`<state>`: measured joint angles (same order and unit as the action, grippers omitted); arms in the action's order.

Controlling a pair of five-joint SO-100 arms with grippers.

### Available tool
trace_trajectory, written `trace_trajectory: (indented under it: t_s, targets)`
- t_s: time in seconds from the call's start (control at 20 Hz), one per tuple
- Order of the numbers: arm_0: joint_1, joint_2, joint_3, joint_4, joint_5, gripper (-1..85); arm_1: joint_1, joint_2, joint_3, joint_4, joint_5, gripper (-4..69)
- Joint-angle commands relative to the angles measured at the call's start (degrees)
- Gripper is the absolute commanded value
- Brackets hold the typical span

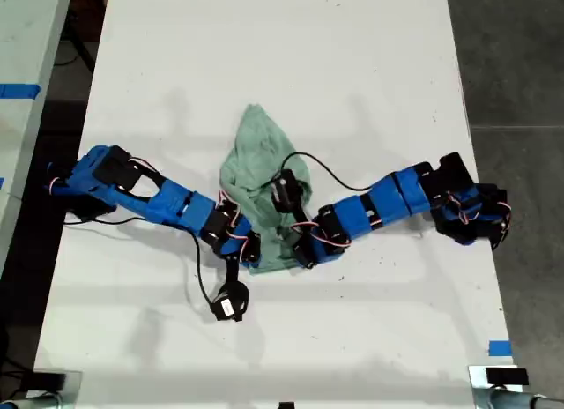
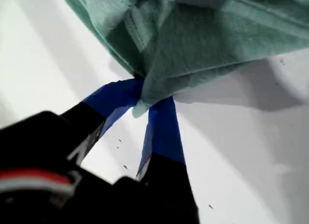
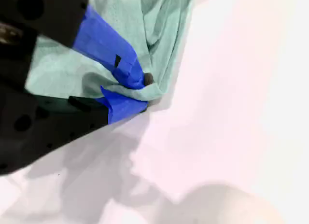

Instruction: Fold t shirt

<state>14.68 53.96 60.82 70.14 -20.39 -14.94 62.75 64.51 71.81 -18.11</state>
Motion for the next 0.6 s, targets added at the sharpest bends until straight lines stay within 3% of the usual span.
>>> trace_trajectory:
  t_s: [0.0, 0.2, 0.35, 0.45, 0.55]
  targets:
    - [3.08, 4.83, -0.35, 3.08, 1.41, -0.4, -1.85, 0.26, -2.99, -1.49, -1.14, 1.2]
    - [6.94, 13.36, -0.35, 4.13, 3.16, -0.4, -4.31, 0.79, -10.63, -0.18, -3.25, 1.2]
    - [7.47, 24.87, -0.09, 8.53, 2.9, -0.4, -2.64, 8.7, -12.3, 0.44, -8.09, 1.2]
    - [3.43, 32.87, 1.41, 15.91, 3.25, -0.4, 2.64, 15.21, -11.51, 2.02, -13.27, 1.2]
    - [-4.22, 40.43, 6.94, 18.72, 8.26, -0.4, 9.58, 20.74, -7.73, 2.11, -19.25, 1.2]
